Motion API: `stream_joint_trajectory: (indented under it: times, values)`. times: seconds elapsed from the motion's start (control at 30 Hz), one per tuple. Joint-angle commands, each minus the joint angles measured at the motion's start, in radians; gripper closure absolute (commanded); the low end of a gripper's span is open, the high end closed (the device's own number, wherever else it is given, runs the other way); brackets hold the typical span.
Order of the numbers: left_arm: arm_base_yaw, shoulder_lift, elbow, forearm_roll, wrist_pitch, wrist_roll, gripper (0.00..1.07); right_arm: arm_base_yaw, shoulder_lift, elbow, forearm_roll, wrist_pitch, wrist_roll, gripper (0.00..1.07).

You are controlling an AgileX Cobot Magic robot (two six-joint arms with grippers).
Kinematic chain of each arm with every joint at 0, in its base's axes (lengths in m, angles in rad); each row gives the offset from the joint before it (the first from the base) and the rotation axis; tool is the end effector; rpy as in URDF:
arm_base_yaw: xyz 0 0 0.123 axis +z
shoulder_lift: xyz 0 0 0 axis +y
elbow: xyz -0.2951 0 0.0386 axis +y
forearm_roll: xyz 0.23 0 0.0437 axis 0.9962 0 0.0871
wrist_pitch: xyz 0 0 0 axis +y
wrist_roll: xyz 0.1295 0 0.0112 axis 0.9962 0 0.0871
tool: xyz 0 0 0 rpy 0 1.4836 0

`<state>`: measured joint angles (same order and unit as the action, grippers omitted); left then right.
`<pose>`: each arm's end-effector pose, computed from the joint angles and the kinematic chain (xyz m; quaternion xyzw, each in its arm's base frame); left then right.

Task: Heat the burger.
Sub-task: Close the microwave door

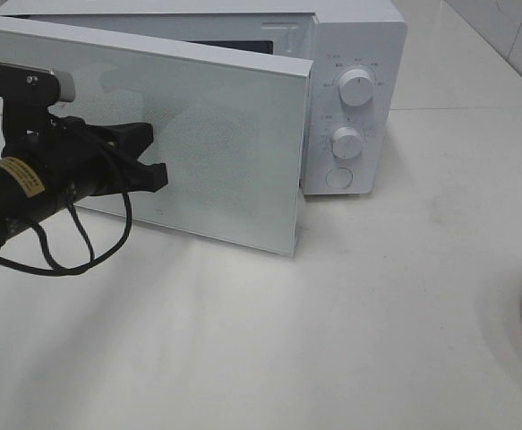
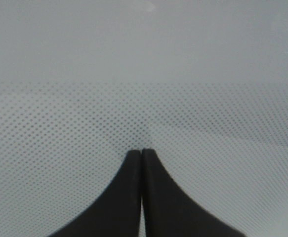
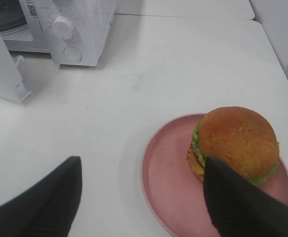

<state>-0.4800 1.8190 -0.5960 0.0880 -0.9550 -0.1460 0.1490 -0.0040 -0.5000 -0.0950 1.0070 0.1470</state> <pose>0.3122 -0.1731 0.1746 0.1695 0.7496 -0.2078 0.6052 0.0051 -0.0098 0.2576 -0.0002 0.8369 0.0335 0.5464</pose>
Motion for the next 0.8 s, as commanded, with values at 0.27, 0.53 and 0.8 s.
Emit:
stream_joint_trajectory:
  times: [0.27,0.53,0.8]
  values:
    - [-0.036,0.055,-0.140,-0.025,0.055,-0.002,1.07,-0.004,-0.028,0.003,0.000,-0.011,-0.011,0.39]
    - [-0.059,0.109,-0.242,-0.036,0.100,-0.002,1.07,-0.004,-0.028,0.003,-0.001,-0.011,-0.011,0.39]
    - [-0.063,0.165,-0.352,-0.037,0.129,-0.008,1.07,-0.004,-0.028,0.003,-0.001,-0.011,-0.011,0.39]
